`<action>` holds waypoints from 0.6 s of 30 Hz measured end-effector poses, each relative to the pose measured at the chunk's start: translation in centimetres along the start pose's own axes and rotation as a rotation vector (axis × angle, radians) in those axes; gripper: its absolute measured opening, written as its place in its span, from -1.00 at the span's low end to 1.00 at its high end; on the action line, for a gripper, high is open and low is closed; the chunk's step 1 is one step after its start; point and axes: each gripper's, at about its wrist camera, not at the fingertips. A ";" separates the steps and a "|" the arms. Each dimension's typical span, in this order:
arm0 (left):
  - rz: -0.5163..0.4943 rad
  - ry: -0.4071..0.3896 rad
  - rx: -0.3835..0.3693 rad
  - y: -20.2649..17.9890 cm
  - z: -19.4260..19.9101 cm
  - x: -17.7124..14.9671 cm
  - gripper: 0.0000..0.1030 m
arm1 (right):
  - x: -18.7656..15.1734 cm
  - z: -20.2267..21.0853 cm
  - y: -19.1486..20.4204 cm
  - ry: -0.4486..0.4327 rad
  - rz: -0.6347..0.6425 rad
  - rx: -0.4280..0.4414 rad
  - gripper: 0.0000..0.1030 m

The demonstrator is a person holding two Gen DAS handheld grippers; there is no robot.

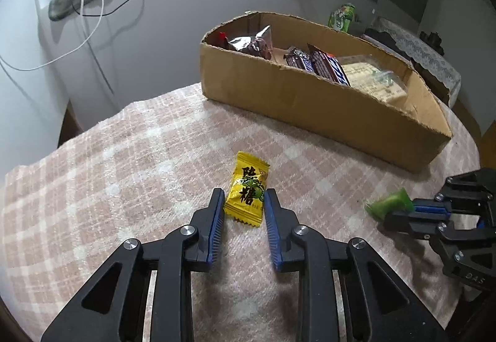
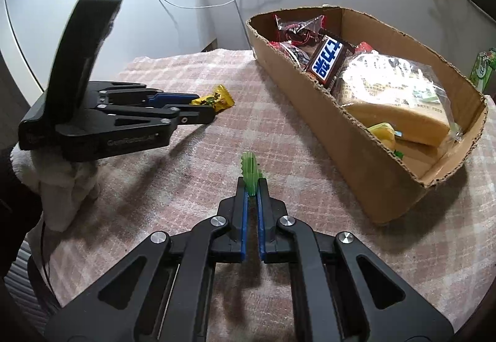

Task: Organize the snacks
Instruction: 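Grasp the yellow candy with the left gripper while the right gripper grasps the green candy, then carry the yellow candy and green candy over the box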

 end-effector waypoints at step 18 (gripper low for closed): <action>0.079 -0.122 -0.009 -0.5 5.8 1.8 -0.90 | 2.3 6.6 -1.8 -0.133 0.019 0.034 -0.91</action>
Point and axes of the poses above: each gripper's, at about its wrist camera, not at the fingertips, and z roughly against the way its jaws point, y to its left, x to its top, and after that the axes turned 1 degree about -z, right-handed
